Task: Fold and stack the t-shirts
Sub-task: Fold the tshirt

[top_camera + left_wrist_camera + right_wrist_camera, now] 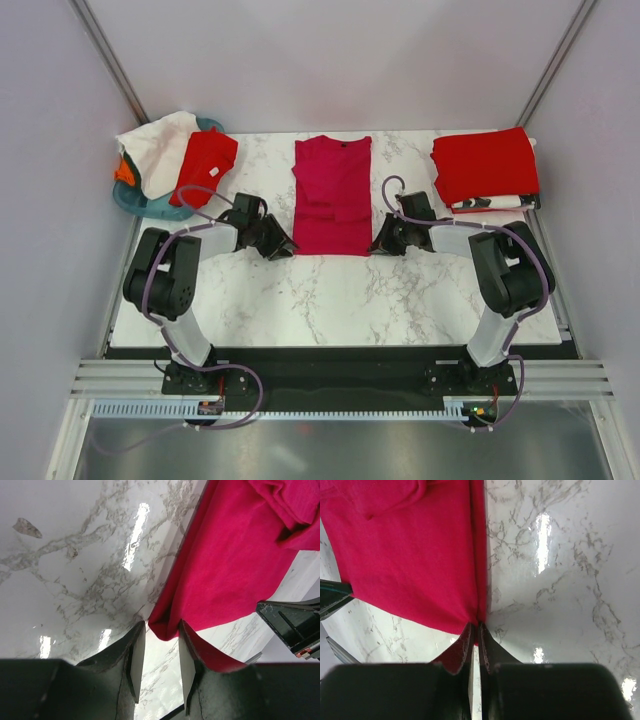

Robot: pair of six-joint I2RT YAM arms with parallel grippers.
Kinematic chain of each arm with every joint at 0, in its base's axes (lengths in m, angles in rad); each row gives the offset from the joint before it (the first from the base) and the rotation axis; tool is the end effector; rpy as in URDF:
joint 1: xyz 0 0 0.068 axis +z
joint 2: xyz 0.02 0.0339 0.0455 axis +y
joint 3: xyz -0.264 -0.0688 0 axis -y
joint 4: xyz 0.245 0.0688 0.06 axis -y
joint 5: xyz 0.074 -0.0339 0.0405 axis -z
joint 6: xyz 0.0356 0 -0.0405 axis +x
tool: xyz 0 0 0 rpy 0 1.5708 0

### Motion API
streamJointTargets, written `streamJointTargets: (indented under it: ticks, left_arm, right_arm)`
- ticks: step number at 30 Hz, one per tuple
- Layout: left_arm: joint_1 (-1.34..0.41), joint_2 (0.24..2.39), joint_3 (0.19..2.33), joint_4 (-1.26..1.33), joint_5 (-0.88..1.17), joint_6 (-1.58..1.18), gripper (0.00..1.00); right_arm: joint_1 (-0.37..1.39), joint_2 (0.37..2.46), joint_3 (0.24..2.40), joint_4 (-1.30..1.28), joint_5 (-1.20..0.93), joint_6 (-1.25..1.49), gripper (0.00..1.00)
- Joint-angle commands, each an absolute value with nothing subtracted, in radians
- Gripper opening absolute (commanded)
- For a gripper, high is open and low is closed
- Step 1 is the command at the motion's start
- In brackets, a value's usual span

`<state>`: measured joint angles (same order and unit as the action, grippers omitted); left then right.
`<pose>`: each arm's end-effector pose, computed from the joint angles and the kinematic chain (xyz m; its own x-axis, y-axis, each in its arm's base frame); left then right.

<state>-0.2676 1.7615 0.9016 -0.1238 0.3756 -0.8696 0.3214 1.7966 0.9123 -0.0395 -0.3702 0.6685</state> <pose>0.3193 -0.1011 0.1370 -0.8557 -0.5024 -0.1240 -0.3284 0.7123 -0.6203 0.3237 0.1213 0.1338 -0.9049 0.3077 -0.2941 0.0757 0.7963 0.6002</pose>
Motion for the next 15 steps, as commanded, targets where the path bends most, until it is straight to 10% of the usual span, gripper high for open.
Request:
streamJointTargets:
  ticks: [1,10,15]
  left_arm:
    - [-0.276,1.787,0.884,-0.075,0.377,-0.854,0.4]
    - [-0.284,1.819,0.856,-0.021,0.348,-0.874,0.04]
    - [-0.284,1.766,0.854,-0.035,0.341,-0.859,0.02]
  right_arm:
    - [0.327,1.822,0.928,-0.051,-0.354,0.658,0.07]
    - [0.327,1.813,0.922,-0.051,-0.353,0.664,0.0]
    - [0.327,1.778,0.925,-0.061,-0.367,0.672,0.0]
